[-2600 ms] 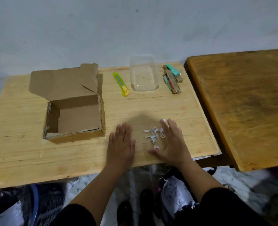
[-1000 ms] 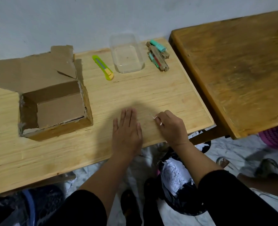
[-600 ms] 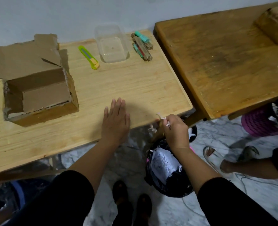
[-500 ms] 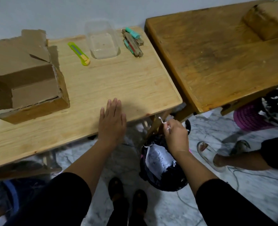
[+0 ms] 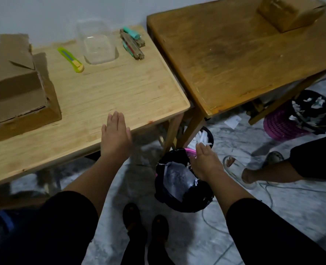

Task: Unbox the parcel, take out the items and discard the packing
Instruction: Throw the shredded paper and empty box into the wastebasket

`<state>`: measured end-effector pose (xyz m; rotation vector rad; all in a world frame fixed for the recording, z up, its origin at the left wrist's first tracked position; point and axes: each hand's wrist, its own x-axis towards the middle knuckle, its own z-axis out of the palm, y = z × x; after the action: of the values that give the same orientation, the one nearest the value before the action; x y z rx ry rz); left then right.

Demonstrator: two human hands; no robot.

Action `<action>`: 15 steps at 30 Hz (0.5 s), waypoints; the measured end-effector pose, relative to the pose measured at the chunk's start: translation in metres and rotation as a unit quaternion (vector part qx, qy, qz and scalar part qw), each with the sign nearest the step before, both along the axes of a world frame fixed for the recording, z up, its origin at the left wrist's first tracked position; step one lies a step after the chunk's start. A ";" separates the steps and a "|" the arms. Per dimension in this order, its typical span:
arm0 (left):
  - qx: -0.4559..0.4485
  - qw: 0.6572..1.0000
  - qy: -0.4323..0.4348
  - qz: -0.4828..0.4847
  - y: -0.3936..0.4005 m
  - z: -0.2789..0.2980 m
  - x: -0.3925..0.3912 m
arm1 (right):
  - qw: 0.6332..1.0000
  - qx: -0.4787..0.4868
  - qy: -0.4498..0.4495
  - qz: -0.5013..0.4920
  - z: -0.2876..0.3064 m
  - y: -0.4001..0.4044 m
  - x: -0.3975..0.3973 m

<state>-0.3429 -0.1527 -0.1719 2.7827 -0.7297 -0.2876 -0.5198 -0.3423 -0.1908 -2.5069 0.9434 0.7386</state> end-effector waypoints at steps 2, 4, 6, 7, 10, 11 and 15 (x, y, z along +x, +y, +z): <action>0.008 1.000 0.018 -0.006 0.000 0.007 -0.003 | 1.000 0.009 -0.023 0.016 0.017 0.003 0.006; 0.013 0.999 0.040 -0.003 0.002 0.019 -0.007 | 0.999 0.014 -0.033 0.028 0.037 0.005 0.016; 0.013 0.998 0.060 0.007 0.006 0.033 -0.011 | 0.998 0.050 -0.040 0.010 0.061 0.006 0.028; 0.015 0.998 0.065 0.011 0.008 0.040 -0.011 | 0.997 0.061 -0.043 0.023 0.072 0.006 0.035; 0.036 0.998 0.054 0.015 0.008 0.065 -0.013 | 0.996 0.034 -0.051 0.066 0.105 0.003 0.051; 0.039 0.998 0.045 0.021 0.009 0.076 -0.012 | 0.995 0.025 -0.055 0.076 0.118 0.005 0.057; 0.014 0.997 0.007 0.080 0.031 0.131 0.007 | 0.989 0.017 -0.092 0.112 0.171 0.027 0.094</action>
<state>-0.3361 -0.1213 -0.0407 2.8423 -0.4979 -0.2886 -0.4254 -0.3155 -0.0196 -2.6232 0.5883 0.5690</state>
